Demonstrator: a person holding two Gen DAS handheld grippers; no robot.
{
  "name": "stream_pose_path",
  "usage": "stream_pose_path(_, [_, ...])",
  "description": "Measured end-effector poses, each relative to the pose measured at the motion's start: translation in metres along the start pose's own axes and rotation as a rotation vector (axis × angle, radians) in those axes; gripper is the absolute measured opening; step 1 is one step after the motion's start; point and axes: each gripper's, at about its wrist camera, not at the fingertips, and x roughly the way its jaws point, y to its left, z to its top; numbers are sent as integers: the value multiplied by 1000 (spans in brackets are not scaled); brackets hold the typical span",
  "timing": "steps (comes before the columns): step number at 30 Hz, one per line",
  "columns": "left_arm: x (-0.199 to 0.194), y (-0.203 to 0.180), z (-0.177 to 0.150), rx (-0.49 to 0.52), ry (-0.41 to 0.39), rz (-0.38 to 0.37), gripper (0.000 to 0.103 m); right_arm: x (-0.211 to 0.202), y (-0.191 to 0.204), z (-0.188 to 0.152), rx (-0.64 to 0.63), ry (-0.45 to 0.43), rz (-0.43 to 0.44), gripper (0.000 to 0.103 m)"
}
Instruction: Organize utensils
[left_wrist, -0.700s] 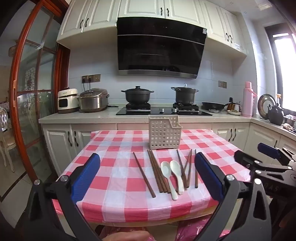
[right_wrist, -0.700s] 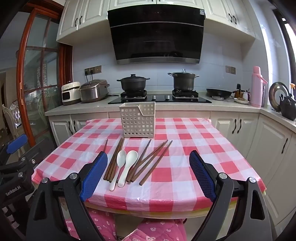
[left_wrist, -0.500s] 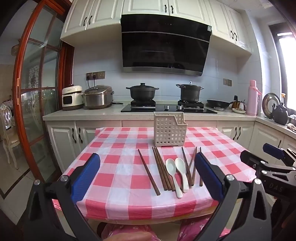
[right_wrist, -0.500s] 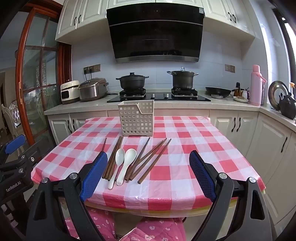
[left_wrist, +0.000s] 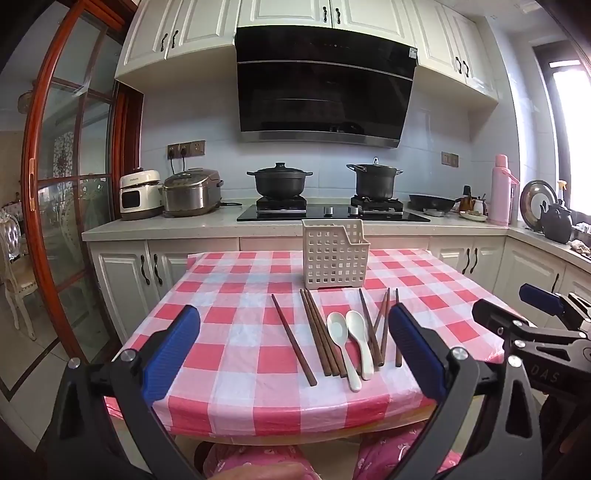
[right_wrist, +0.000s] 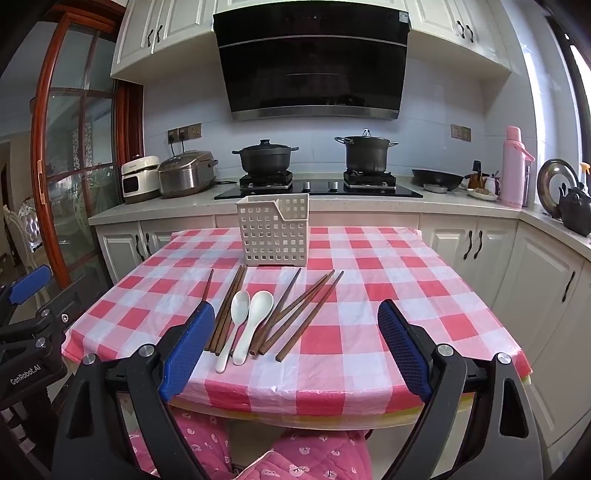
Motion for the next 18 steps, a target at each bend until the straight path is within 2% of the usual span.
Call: stream_pose_path(18, [0,0,-1,0,1,-1,99,-3,3,1,-4,-11,11,84])
